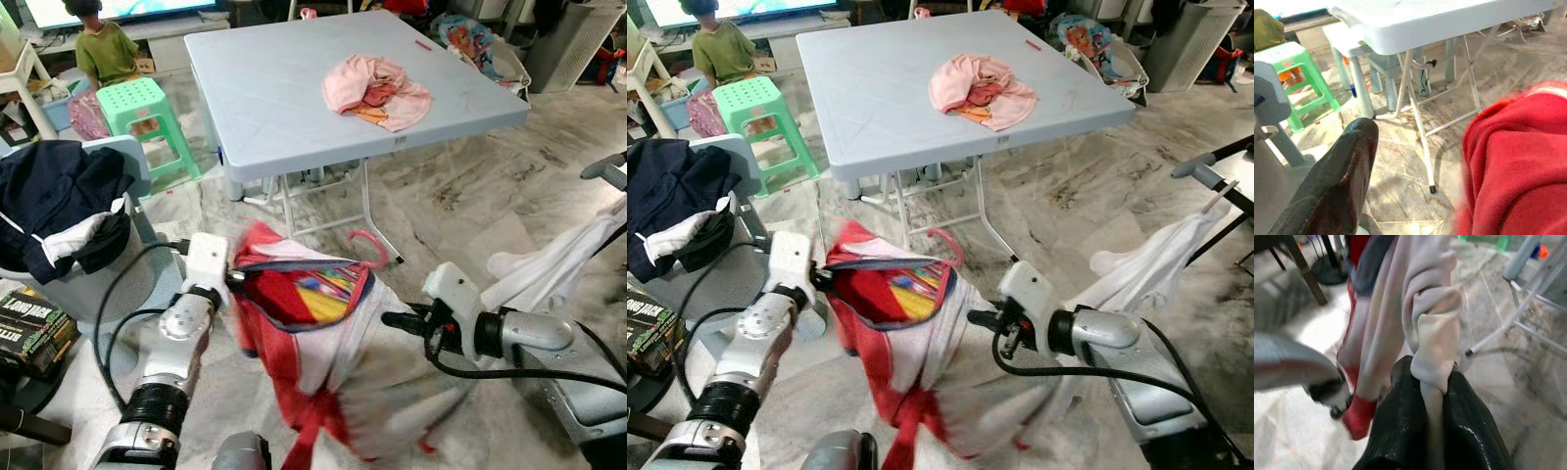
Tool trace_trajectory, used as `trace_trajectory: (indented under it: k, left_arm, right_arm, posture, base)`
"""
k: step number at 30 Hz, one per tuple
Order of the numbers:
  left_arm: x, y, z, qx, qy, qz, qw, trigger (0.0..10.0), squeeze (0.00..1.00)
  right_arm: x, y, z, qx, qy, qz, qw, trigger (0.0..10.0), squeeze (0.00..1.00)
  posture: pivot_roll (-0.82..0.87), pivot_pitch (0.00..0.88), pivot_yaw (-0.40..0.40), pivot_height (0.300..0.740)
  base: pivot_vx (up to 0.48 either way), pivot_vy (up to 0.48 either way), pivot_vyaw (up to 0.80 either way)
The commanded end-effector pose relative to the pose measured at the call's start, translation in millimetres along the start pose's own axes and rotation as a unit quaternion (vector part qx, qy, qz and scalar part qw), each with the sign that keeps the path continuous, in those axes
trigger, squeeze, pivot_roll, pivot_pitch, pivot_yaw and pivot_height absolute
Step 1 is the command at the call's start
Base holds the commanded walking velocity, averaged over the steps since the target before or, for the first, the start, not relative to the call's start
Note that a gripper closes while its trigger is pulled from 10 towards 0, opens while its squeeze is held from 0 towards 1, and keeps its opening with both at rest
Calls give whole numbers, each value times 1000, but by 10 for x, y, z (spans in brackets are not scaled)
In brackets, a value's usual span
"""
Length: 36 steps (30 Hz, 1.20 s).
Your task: Hang hanger
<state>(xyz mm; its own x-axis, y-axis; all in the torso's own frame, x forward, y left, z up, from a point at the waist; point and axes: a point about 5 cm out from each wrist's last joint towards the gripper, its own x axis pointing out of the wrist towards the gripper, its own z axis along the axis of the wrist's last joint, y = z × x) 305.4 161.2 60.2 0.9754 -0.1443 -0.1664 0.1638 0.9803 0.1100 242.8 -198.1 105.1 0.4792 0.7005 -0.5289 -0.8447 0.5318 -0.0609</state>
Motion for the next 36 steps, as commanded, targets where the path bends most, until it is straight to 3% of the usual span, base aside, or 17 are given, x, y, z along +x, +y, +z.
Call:
trace_trajectory:
  k: [1, 3, 4, 6, 7, 8, 13, 19, 25, 36]
  left_arm:
    - [-31, 105, 27, 0, -12, 18, 1000, 10000, 0]
    - [-42, 93, 72, -10, -31, 11, 999, 10000, 0]
    - [-41, 93, 77, -11, -31, 11, 999, 8235, 0]
    - [-36, 98, 87, -8, -32, 12, 999, 8667, 0]
    - [-35, 102, 97, -8, -37, 11, 999, 4784, 0]
    - [-35, 122, 108, -10, -41, 11, 999, 0, 0]
    - [-35, 158, 112, -19, -45, 4, 999, 0, 0]
    - [-30, 213, 85, -24, -37, 5, 999, 0, 0]
    - [-21, 248, 29, -28, -15, 4, 999, 0, 0]
    - [-5, 202, -105, -52, 39, -39, 997, 0, 0]
  right_arm:
    - [-88, -118, 15, -23, 8, -21, 999, 10000, 0]
    - [-92, -105, -16, -35, 21, -11, 999, 10000, 0]
    - [-93, -95, -22, -37, 23, -6, 999, 10000, 0]
    - [-107, -59, -33, -41, 25, 10, 999, 10000, 0]
    - [-119, -43, -38, -43, 27, 18, 999, 10000, 0]
    - [-163, -8, -49, -43, 31, 36, 998, 10000, 0]
    - [-372, 9, -71, -37, 36, 76, 996, 10000, 0]
    - [-618, -13, 107, -18, -11, 119, 993, 10000, 0]
    - [-717, -99, 235, -13, -44, 118, 992, 10000, 0]
    - [-791, -62, 457, -21, -90, 151, 984, 10000, 0]
  posture:
    - [-23, 0, 10, 740]
    - [-23, 0, 10, 740]
    - [-23, 0, 10, 740]
    - [-18, 0, 9, 740]
    - [-18, 0, 9, 740]
    - [-18, 0, 9, 740]
    - [-25, 0, 10, 740]
    - [-31, 0, 11, 740]
    - [-31, 0, 11, 740]
    - [-32, 0, 12, 740]
  base:
    - [0, 0, 0]
    - [0, 0, 0]
    - [0, 0, 0]
    - [0, 0, 0]
    - [0, 0, 0]
    - [0, 0, 0]
    - [0, 0, 0]
    - [0, 0, 0]
    - [0, 0, 0]
    - [0, 0, 0]
